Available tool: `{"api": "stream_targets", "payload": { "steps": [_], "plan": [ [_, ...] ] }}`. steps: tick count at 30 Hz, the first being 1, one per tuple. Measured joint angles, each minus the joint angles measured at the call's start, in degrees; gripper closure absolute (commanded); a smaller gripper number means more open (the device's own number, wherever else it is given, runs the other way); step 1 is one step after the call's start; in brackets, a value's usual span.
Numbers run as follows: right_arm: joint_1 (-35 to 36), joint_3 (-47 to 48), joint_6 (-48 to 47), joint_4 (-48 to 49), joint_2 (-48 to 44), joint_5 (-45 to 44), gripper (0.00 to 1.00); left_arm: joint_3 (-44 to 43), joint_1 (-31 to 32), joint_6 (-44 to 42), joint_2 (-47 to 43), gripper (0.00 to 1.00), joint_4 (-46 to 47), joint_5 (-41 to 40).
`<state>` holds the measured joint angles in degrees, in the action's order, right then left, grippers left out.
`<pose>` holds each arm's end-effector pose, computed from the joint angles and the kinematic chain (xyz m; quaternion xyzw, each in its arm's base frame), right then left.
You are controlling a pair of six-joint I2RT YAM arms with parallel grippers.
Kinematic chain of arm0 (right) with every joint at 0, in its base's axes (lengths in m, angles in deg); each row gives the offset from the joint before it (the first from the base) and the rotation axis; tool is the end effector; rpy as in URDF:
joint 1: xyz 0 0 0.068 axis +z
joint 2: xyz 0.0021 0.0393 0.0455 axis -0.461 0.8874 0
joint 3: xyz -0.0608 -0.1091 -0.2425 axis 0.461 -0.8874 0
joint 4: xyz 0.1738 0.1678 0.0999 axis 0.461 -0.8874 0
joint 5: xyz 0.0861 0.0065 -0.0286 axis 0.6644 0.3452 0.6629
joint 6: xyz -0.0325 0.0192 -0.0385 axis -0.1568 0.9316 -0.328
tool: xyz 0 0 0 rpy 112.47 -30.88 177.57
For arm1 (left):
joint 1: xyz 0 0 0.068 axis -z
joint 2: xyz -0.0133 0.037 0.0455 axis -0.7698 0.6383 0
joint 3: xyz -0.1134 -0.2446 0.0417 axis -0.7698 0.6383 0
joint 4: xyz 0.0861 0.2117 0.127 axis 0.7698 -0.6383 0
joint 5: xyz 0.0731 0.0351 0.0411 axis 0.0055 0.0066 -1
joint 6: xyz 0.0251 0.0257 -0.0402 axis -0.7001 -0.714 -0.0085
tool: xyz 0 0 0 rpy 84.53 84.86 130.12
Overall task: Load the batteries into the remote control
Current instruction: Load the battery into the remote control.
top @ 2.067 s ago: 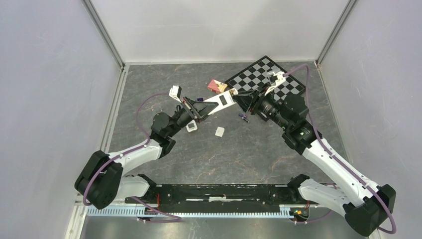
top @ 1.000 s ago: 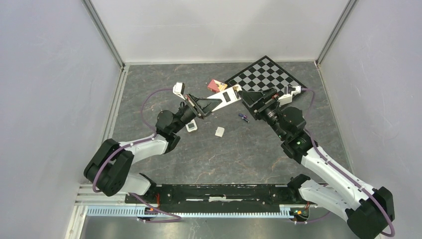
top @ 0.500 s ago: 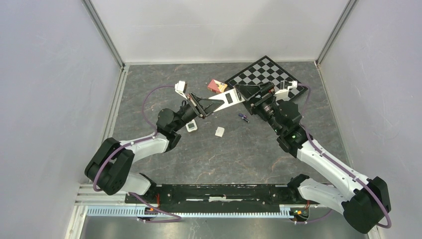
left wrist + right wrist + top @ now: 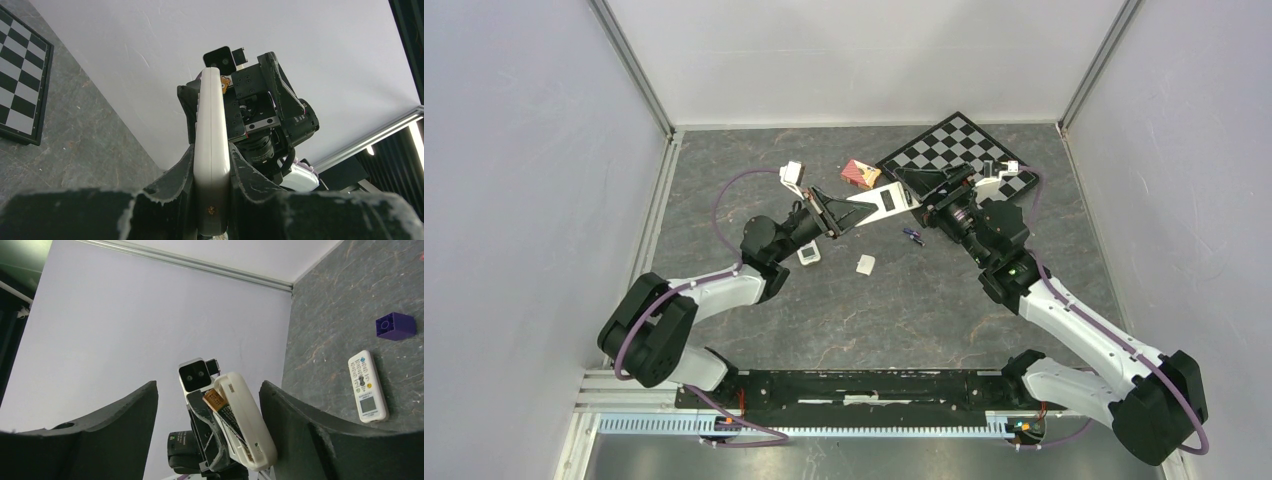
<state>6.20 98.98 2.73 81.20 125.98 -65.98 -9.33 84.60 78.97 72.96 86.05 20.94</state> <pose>0.2053 0.1352 0.3351 0.2767 0.6113 0.6150 0.4142 0.2325 -0.1770 0.2774 -0.0082 0.5697 -0.7301 0.3771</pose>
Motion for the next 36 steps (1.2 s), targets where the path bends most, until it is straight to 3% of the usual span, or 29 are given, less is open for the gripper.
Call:
{"api": "stream_targets", "payload": {
  "steps": [9, 21, 36],
  "plan": [
    [0.00, -0.04, 1.07, -0.13, 0.00, 1.07, 0.42, -0.13, 0.00, 0.00, 0.11, 0.98, 1.38, -0.02],
    [0.00, -0.09, 2.58, -0.04, -0.24, 1.51, 0.38, -0.13, 0.44, -0.44, 0.09, 0.98, 2.36, -0.04],
    [0.00, -0.11, 3.89, 0.26, -0.24, 3.89, 0.56, -0.11, 0.92, -1.92, -1.09, 0.98, 3.15, -0.31]
  ]
}}
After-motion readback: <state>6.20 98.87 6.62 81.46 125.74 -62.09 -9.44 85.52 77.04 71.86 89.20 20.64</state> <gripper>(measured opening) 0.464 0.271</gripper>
